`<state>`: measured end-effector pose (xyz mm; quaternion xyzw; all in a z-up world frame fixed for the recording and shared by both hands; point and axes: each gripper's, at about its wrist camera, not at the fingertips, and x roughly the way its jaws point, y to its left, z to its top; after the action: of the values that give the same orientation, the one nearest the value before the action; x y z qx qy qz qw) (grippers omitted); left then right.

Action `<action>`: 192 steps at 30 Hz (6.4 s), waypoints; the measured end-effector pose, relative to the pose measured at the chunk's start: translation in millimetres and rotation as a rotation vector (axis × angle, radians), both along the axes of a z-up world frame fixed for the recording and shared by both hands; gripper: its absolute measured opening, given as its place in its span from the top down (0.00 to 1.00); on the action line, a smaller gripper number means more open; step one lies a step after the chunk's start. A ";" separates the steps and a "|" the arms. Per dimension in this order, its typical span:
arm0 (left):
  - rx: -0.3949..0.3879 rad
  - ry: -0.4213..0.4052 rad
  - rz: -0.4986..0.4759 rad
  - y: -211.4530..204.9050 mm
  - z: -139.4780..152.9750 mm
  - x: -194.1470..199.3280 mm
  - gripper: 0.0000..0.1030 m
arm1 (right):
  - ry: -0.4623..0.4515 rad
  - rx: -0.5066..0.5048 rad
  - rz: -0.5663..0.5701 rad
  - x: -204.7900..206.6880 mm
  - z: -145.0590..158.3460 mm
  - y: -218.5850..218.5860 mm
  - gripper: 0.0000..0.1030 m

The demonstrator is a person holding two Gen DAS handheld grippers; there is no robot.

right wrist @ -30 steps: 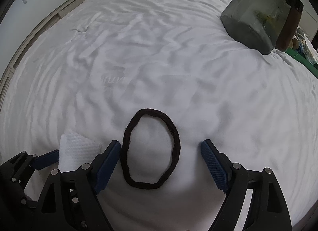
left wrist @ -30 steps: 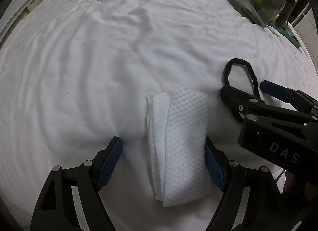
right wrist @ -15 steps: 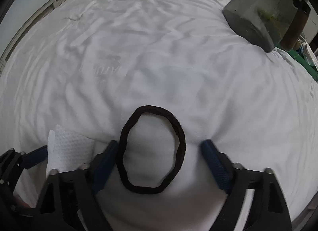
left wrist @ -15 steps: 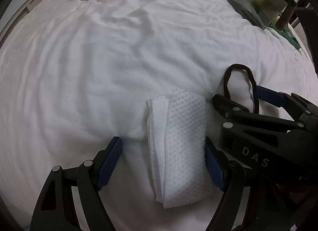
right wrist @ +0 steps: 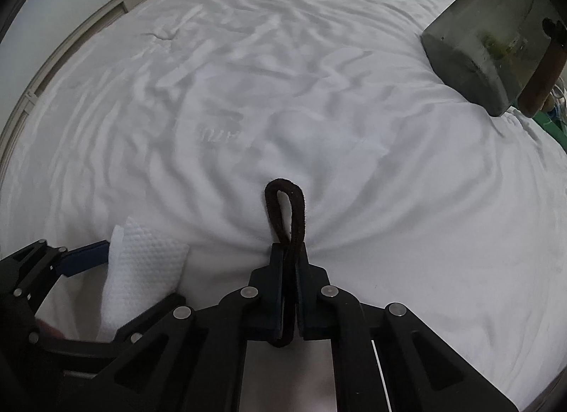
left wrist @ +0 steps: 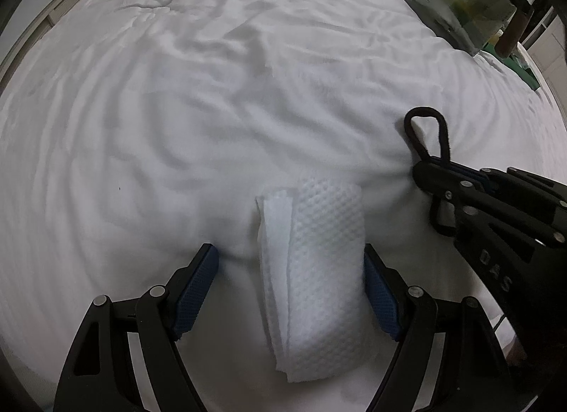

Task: Organize soft objects
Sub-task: 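Lift the hair tie with the right tool while the left tool grasps the white wipe, then carry the hair tie with the right tool while the left tool carries the wipe to the tray, then release the black hair tie into the green tray with the right tool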

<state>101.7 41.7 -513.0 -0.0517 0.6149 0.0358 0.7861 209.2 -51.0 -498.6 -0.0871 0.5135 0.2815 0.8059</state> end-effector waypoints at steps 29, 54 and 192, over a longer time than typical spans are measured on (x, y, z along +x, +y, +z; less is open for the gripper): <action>0.015 -0.014 -0.202 -183.3 67.7 84.9 0.36 | 0.005 0.081 -0.118 35.3 76.5 -210.8 0.96; -0.039 -0.038 -0.408 -419.2 98.7 162.4 0.36 | -0.031 0.073 -0.330 91.0 109.5 -472.3 0.96; -0.012 -0.418 -0.231 -429.5 157.5 359.6 0.73 | -0.163 0.118 -0.252 299.6 73.4 -444.9 0.62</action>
<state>461.3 -387.8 -355.5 0.0081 0.4410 -0.0693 0.8948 508.8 -495.9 -425.2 0.0030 0.4356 0.1998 0.8777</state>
